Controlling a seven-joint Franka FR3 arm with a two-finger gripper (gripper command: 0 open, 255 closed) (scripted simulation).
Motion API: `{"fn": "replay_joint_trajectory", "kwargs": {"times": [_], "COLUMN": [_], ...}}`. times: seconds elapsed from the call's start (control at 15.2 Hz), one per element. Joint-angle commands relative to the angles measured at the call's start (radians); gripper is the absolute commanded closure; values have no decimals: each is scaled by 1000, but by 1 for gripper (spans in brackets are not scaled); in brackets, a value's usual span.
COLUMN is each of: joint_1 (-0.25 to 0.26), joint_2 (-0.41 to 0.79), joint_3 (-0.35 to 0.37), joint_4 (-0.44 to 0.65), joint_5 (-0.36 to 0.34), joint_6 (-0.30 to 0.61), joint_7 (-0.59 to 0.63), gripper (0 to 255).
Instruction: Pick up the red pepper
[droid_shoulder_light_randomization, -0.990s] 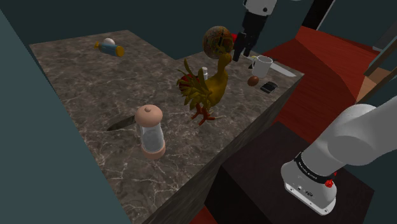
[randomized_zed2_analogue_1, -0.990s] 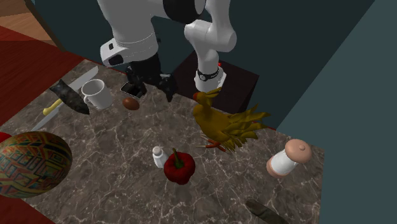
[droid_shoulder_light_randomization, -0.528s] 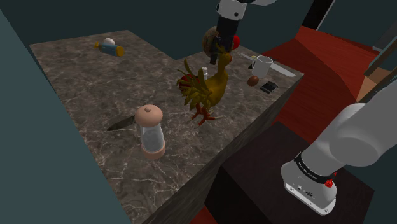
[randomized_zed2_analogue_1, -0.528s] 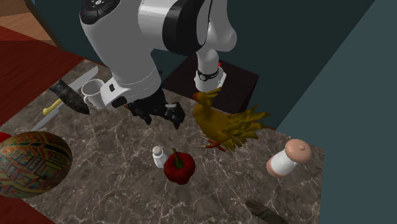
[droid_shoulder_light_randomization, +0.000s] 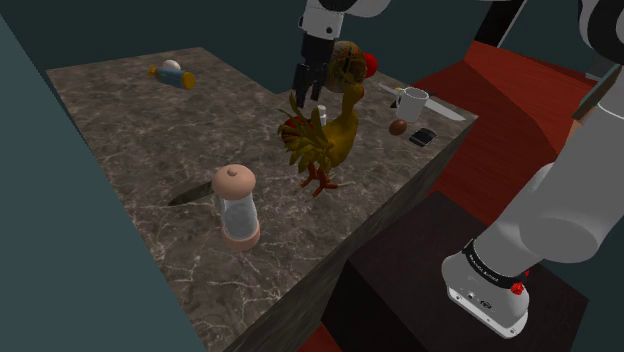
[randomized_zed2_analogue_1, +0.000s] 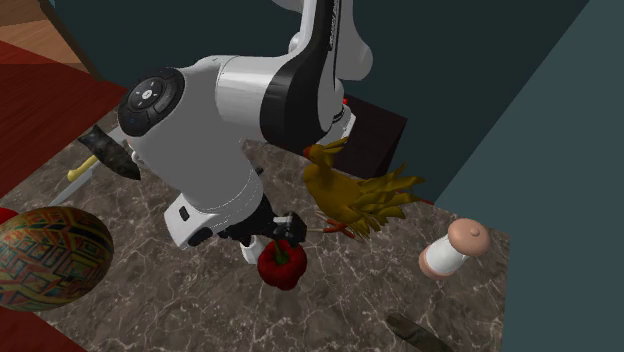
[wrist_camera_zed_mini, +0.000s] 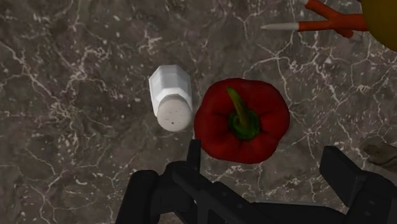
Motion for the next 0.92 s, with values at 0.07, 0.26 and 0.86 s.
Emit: {"fn": "replay_joint_trajectory", "kwargs": {"times": [0.07, 0.26, 0.86], "joint_1": [3, 4, 3], "joint_2": [19, 27, 31], "joint_3": [3, 4, 3], "joint_4": [-13, -42, -58], "joint_5": [4, 6, 7], "joint_6": [30, 67, 87], "joint_7": [-7, -14, -19], "gripper": [0, 0, 255]}}
